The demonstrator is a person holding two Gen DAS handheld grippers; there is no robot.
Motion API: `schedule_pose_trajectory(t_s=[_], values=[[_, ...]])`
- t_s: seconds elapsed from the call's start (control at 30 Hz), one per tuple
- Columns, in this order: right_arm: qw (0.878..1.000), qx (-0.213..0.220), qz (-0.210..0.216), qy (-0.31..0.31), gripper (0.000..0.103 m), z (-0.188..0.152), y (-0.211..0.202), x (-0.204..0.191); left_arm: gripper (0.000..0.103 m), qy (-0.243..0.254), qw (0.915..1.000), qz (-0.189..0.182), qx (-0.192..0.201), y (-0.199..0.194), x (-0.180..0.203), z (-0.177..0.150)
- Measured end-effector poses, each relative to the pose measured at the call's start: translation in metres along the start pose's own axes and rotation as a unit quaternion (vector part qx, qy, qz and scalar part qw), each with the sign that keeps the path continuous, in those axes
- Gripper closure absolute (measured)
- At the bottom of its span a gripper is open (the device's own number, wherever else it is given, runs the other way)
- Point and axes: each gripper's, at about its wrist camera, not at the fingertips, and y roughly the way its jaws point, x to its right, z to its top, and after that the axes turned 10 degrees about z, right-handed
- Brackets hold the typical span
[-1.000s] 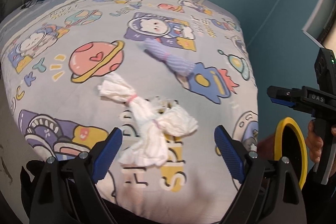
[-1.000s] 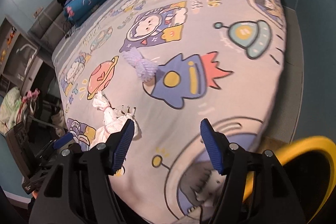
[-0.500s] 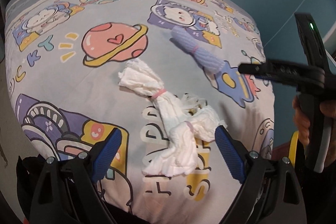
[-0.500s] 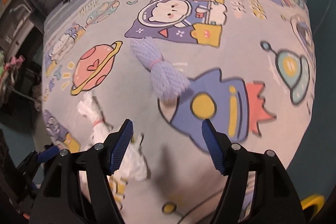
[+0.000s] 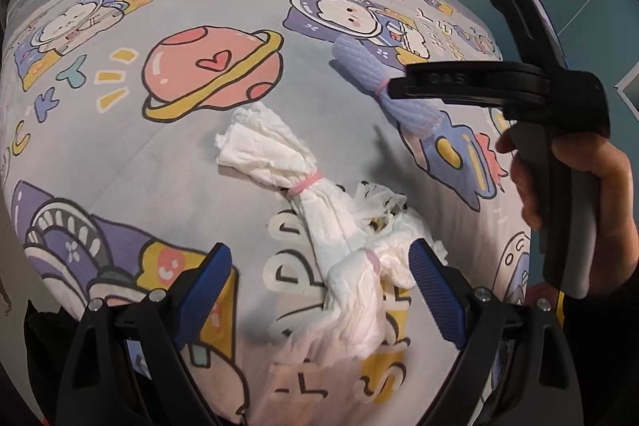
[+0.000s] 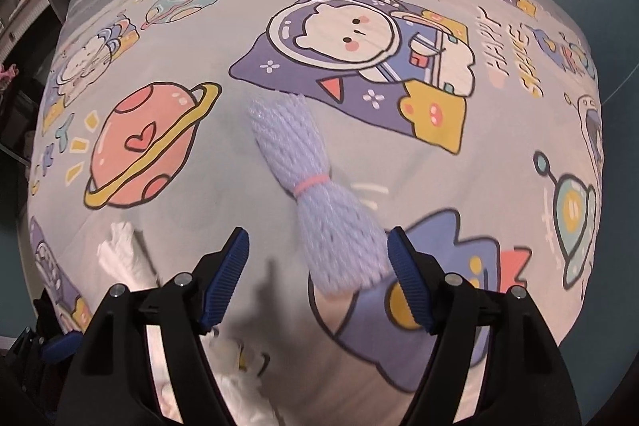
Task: Collect trash
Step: 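Grasp the white tissue with the left tool while the right tool grasps the foam net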
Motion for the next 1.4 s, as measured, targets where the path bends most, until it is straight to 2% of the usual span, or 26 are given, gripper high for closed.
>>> schedule_pose_trajectory(t_s=[0.23, 0.3, 0.33, 0.4, 0.5, 0.7, 0.83, 1.4], values=[[1.000, -0.017, -0.002, 0.000, 0.034, 0.009, 0.021, -0.002, 0.016, 0.010, 0.9998, -0.006, -0.014, 0.015, 0.016, 0.004], [1.000, -0.022, -0.003, -0.002, 0.036, 0.010, 0.027, -0.003, 0.017, 0.017, 0.9997, -0.007, -0.017, 0.020, 0.022, 0.003], [1.000, -0.024, -0.003, -0.002, 0.041, 0.010, 0.029, -0.004, 0.019, 0.021, 0.9996, -0.005, -0.017, 0.021, 0.024, 0.002], [1.000, -0.031, 0.000, 0.002, 0.050, 0.009, 0.034, -0.004, 0.038, 0.030, 0.9993, 0.000, -0.021, 0.025, 0.029, -0.001], [0.999, -0.038, 0.000, 0.019, 0.064, 0.008, 0.040, -0.001, 0.058, 0.034, 0.9989, 0.004, -0.031, 0.031, 0.031, -0.006], [0.998, -0.027, 0.014, 0.063, 0.075, 0.005, 0.035, 0.010, 0.077, 0.026, 0.9992, -0.007, -0.030, 0.029, 0.029, -0.008], [0.996, -0.021, 0.032, 0.077, 0.078, 0.003, 0.024, 0.010, 0.080, 0.033, 0.9992, -0.009, -0.019, 0.019, 0.030, -0.011], [0.995, -0.007, 0.073, 0.065, 0.079, -0.015, -0.019, -0.012, 0.080, 0.047, 0.9986, -0.020, 0.010, -0.030, 0.000, -0.033]])
